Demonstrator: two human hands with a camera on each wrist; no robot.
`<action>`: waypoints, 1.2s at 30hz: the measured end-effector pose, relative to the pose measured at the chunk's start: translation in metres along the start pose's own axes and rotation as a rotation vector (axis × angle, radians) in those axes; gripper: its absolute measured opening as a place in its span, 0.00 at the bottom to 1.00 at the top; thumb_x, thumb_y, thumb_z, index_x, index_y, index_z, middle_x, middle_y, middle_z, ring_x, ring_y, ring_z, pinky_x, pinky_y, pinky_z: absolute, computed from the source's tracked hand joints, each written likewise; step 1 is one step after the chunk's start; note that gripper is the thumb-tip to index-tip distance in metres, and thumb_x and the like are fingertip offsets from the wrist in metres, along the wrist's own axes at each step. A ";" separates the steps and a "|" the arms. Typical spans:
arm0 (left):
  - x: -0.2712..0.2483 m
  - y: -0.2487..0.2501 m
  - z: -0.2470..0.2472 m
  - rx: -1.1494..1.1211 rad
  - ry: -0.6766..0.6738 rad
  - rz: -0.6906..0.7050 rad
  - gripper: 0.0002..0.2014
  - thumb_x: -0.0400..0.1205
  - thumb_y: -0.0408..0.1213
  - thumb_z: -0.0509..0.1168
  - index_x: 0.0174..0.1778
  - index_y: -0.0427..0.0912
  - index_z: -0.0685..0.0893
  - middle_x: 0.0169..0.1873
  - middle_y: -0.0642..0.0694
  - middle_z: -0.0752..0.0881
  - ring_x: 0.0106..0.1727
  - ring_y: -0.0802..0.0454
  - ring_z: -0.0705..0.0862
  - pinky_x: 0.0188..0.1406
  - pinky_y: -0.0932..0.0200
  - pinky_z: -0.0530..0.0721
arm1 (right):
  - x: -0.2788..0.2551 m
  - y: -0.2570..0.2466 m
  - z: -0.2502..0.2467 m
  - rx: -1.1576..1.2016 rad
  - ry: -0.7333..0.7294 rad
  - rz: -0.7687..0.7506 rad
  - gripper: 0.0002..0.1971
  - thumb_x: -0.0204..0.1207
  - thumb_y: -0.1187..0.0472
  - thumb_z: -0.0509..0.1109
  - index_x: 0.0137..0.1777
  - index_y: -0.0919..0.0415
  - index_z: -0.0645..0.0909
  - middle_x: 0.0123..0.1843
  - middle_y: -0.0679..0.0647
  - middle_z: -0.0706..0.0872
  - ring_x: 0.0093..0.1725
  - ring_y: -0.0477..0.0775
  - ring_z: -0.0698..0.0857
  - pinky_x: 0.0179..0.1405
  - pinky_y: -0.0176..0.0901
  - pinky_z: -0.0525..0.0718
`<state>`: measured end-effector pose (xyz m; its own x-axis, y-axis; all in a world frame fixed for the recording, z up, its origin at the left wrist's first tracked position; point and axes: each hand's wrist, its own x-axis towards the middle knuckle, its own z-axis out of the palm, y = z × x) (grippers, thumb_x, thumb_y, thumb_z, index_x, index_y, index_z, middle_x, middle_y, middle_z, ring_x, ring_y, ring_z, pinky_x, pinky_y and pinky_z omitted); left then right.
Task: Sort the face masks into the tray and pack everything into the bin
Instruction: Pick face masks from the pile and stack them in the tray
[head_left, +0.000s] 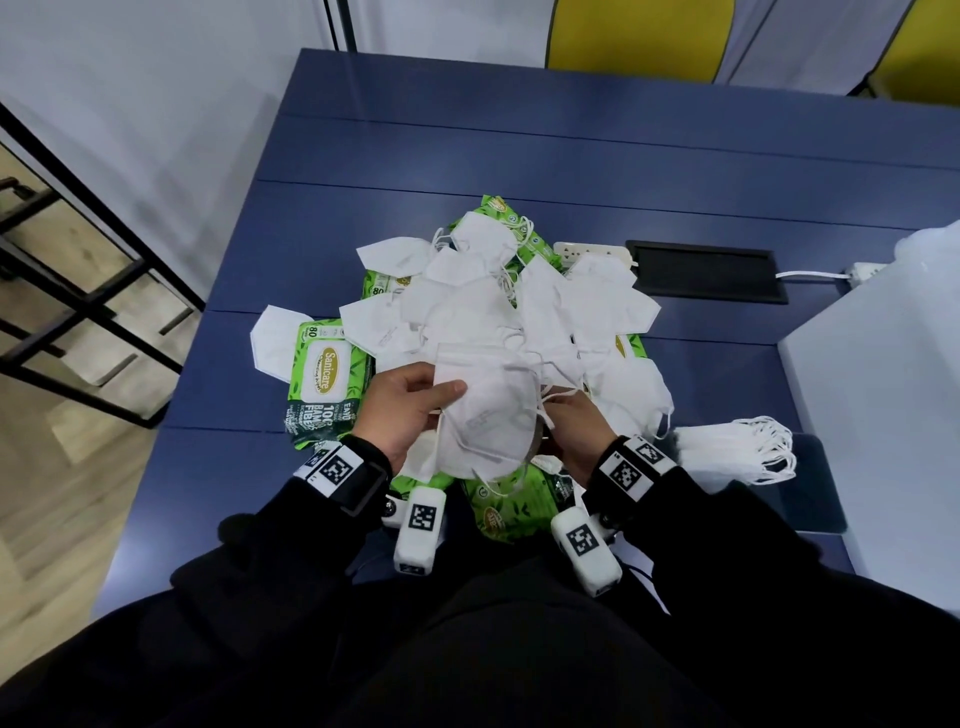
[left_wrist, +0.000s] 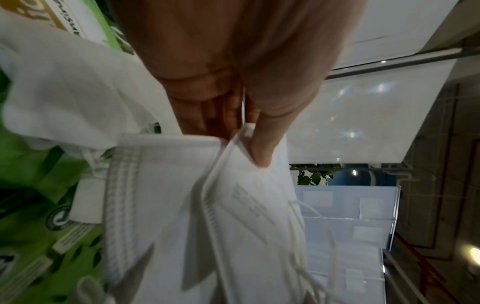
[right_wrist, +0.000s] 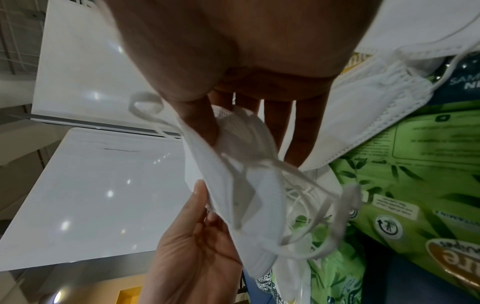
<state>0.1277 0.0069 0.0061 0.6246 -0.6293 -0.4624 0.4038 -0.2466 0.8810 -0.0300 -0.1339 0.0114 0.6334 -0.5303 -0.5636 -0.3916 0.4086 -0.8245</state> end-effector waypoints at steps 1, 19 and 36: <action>0.001 -0.001 0.000 0.010 0.016 0.021 0.04 0.78 0.27 0.77 0.41 0.39 0.91 0.44 0.37 0.93 0.45 0.42 0.90 0.52 0.41 0.86 | 0.000 -0.001 0.001 0.005 0.018 0.018 0.11 0.83 0.72 0.64 0.42 0.66 0.86 0.33 0.55 0.90 0.32 0.54 0.87 0.30 0.44 0.84; -0.002 -0.005 -0.031 0.227 0.018 0.230 0.24 0.80 0.23 0.74 0.69 0.48 0.81 0.44 0.48 0.94 0.47 0.48 0.91 0.50 0.48 0.90 | 0.006 -0.007 -0.007 0.372 0.158 0.135 0.10 0.77 0.65 0.66 0.34 0.61 0.81 0.36 0.57 0.83 0.31 0.59 0.83 0.36 0.49 0.84; -0.010 0.019 -0.002 0.279 -0.101 0.347 0.12 0.85 0.46 0.66 0.64 0.50 0.84 0.55 0.45 0.92 0.60 0.40 0.89 0.66 0.33 0.84 | 0.009 -0.005 0.011 -0.303 -0.107 -0.197 0.08 0.71 0.68 0.82 0.49 0.70 0.90 0.44 0.64 0.93 0.41 0.54 0.91 0.44 0.51 0.91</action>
<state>0.1308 0.0099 0.0277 0.6171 -0.7752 -0.1352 -0.0222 -0.1889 0.9817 -0.0150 -0.1328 0.0111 0.7762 -0.4894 -0.3974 -0.4249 0.0596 -0.9033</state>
